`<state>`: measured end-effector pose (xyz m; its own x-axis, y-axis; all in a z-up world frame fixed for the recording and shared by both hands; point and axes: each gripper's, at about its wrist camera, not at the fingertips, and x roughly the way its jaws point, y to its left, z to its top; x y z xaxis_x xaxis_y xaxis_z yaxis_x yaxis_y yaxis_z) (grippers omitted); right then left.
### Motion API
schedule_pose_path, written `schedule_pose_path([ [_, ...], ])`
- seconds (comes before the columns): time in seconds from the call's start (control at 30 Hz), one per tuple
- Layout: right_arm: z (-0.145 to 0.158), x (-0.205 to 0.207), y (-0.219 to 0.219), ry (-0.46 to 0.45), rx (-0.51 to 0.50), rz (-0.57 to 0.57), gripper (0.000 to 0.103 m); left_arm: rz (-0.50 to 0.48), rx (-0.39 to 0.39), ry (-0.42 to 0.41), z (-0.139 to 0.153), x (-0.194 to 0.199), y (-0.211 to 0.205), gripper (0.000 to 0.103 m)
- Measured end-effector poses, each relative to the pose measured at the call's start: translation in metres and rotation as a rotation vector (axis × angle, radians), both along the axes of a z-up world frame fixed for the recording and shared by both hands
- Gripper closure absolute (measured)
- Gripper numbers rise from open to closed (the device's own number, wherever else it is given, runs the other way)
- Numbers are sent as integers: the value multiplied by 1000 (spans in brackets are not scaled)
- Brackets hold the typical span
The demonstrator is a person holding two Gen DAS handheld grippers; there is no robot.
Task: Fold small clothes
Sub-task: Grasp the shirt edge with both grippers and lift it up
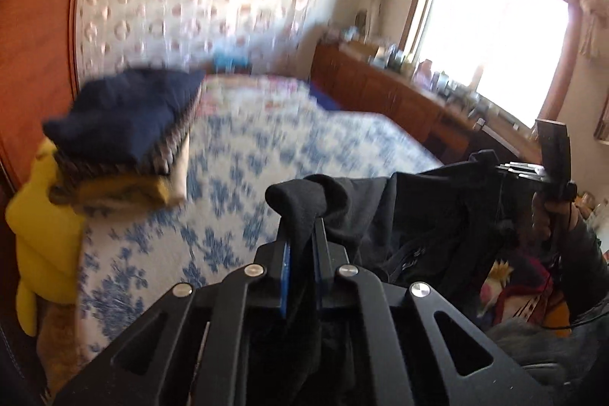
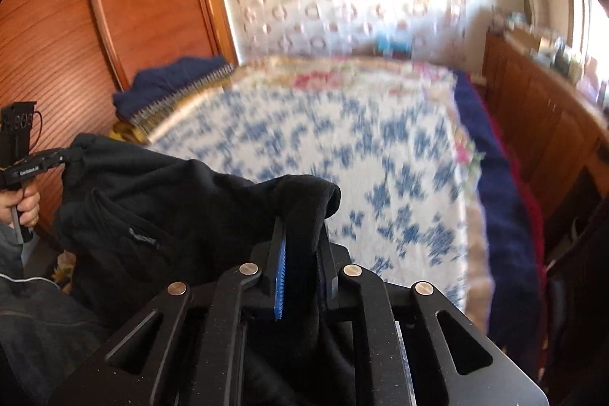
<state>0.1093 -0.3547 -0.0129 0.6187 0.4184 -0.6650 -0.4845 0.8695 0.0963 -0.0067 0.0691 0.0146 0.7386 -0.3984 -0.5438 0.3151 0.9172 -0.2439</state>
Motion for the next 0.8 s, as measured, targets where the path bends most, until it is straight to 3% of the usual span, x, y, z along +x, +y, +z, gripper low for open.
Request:
schedule_pose_path([
  [0.2, 68, -40, 2, -163, -11, -4, 95, 12, -28, -179, 68, -39, 4, 97],
  [0.47, 166, -85, -4, -387, 19, 16, 95, 45, -29, -350, 135, -65, 21, 97],
  [0.67, 210, -101, 1, -489, 23, 47, 95, 72, -29, -440, 166, -64, 36, 97],
  [0.8, 225, -93, 2, -525, -11, 40, 95, 81, -27, -469, 179, -42, 40, 97],
])
